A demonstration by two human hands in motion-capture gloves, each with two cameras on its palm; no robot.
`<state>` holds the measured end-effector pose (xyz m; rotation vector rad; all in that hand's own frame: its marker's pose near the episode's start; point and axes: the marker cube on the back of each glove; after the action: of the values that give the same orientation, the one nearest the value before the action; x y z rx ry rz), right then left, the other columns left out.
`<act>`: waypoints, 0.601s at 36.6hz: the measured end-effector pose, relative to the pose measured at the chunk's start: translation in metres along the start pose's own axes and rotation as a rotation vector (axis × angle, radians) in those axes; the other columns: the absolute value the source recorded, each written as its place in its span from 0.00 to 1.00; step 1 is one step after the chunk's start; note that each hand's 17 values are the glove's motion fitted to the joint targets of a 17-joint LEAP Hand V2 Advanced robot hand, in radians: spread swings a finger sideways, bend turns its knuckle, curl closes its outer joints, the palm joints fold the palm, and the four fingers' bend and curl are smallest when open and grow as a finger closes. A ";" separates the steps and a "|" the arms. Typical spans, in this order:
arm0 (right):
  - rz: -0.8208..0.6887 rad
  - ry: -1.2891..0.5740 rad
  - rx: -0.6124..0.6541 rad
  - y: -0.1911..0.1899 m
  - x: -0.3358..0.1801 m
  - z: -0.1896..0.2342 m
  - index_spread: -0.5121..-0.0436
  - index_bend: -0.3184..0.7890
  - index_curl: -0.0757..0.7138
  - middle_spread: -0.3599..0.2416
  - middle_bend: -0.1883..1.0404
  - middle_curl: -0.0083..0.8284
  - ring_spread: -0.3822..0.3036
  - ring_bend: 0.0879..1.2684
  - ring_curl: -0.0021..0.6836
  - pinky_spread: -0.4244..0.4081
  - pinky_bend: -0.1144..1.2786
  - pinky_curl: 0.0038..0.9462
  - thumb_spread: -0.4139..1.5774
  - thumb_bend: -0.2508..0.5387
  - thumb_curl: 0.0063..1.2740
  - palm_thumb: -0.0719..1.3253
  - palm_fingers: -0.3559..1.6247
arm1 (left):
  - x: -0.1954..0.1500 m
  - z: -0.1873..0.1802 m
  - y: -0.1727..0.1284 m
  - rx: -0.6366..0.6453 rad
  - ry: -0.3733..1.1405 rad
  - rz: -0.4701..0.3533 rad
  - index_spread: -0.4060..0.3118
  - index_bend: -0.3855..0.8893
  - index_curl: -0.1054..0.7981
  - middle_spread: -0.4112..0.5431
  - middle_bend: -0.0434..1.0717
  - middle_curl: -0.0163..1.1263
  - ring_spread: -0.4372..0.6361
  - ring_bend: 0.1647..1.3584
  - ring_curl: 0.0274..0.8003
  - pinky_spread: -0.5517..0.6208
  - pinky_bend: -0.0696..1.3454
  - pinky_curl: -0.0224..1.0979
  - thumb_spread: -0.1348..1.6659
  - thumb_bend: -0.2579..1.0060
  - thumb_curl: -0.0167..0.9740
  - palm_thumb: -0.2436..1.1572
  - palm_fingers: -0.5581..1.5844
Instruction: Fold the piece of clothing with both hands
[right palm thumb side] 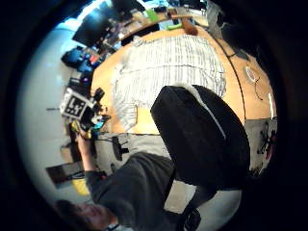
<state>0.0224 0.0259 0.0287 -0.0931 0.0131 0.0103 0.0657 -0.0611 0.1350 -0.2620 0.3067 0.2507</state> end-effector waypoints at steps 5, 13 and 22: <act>0.006 0.001 -0.025 0.002 0.002 0.006 0.43 0.40 0.43 0.54 0.31 0.43 0.58 0.26 0.47 0.66 0.36 0.35 0.87 0.40 0.11 0.31 0.49 | 0.026 0.019 0.021 -0.153 0.125 0.170 0.59 0.39 0.35 0.72 0.18 0.21 0.70 0.45 0.34 0.80 0.51 0.34 0.58 0.19 0.26 0.22 0.27; 0.011 0.001 -0.048 -0.001 0.008 0.021 0.42 0.41 0.43 0.54 0.31 0.44 0.58 0.26 0.48 0.66 0.36 0.35 0.87 0.37 0.12 0.32 0.50 | 0.028 0.050 0.030 -0.360 0.067 0.021 0.60 0.38 0.34 0.75 0.19 0.21 0.74 0.47 0.34 0.80 0.54 0.35 0.58 0.19 0.28 0.26 0.25; 0.008 -0.008 -0.082 -0.003 0.008 0.037 0.42 0.41 0.43 0.54 0.31 0.45 0.57 0.26 0.49 0.66 0.35 0.36 0.87 0.34 0.13 0.33 0.50 | 0.025 0.049 0.000 -0.076 0.016 -0.002 0.57 0.47 0.36 0.61 0.29 0.25 0.66 0.45 0.32 0.71 0.51 0.33 0.65 0.26 0.33 0.43 0.36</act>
<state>0.0312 0.0264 0.0659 -0.1755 0.0049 0.0197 0.1020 -0.0417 0.1718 -0.3394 0.3132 0.2588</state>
